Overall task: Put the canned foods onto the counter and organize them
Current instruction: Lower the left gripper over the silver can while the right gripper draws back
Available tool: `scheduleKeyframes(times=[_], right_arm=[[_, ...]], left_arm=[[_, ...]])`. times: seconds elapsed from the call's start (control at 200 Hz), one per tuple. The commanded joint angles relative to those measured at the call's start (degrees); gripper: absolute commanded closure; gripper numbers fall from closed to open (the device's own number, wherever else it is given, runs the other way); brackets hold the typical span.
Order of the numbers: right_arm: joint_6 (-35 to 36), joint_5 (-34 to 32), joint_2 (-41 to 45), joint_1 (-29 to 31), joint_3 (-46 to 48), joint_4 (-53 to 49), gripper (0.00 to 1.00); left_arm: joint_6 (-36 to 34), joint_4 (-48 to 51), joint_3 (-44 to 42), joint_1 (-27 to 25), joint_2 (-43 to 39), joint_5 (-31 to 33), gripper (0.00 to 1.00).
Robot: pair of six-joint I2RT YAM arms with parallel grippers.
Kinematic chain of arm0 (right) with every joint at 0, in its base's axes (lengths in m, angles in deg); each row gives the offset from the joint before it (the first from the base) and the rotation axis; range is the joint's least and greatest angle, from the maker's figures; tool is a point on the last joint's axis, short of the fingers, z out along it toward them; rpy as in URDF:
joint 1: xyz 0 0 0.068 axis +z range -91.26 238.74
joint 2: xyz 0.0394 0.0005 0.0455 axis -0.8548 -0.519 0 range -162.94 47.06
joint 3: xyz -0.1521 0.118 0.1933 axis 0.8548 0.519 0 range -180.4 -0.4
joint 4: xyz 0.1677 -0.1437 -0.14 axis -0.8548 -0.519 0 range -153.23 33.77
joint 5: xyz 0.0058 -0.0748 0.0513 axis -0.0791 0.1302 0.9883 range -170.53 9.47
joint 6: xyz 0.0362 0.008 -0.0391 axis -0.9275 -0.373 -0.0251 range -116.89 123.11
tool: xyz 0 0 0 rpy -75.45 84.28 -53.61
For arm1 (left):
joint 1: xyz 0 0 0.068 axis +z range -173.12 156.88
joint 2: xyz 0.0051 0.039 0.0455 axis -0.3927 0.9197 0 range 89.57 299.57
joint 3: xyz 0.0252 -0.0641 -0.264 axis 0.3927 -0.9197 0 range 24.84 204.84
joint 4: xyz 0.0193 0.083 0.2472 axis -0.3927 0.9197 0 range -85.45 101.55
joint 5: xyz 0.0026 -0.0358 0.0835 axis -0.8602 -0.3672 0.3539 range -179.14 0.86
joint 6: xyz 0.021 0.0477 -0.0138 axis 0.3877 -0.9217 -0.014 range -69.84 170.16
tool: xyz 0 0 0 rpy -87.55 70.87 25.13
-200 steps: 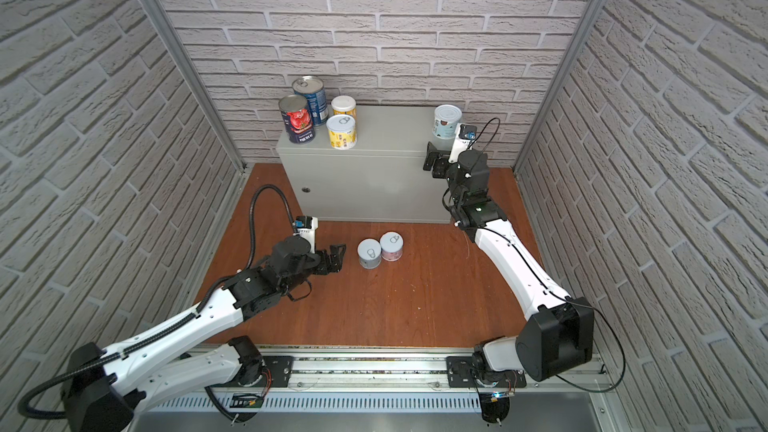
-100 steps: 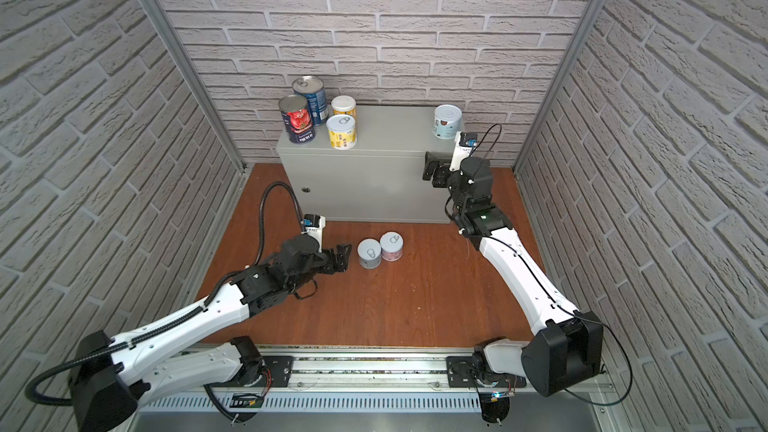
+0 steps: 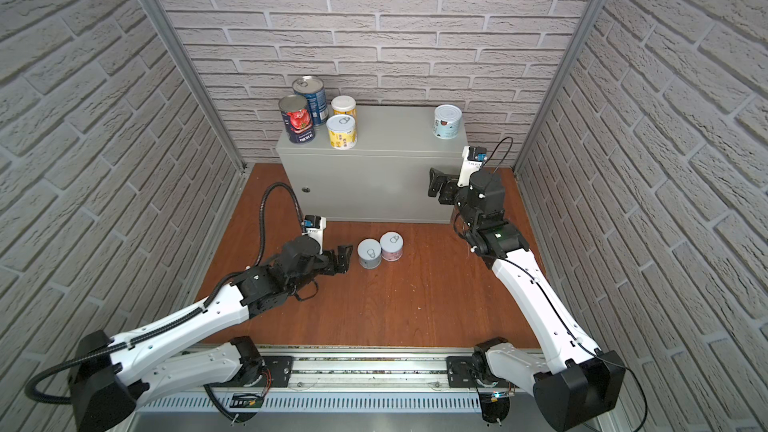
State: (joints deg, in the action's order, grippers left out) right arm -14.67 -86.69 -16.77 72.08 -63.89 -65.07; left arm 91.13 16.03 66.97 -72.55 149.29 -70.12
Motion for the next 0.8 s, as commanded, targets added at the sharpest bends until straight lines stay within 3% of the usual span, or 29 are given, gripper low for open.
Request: scheduleKeyframes(times=[0.0, 0.235, 0.505, 0.795], right_arm=[[0.6, 1.1, 3.5, 0.3, 2.9, -5.5, 0.00], [1.4, 4.8, 9.6, 0.3, 8.7, -15.1, 0.00], [-0.2, 13.8, 20.0, 0.3, 21.6, -16.0, 0.01], [-2.7, 14.9, 25.0, 0.3, 27.5, -17.6, 0.01]], left_arm=[[0.6, -2.7, 1.3, -0.5, 1.6, 0.1, 0.02], [-0.4, -3.3, 4.7, -0.8, 7.2, -3.7, 0.02], [-0.1, -6.8, 8.2, -1.6, 16.4, -8.8, 0.02], [-2.1, -7.3, 15.4, -1.8, 27.6, -12.7, 0.02]])
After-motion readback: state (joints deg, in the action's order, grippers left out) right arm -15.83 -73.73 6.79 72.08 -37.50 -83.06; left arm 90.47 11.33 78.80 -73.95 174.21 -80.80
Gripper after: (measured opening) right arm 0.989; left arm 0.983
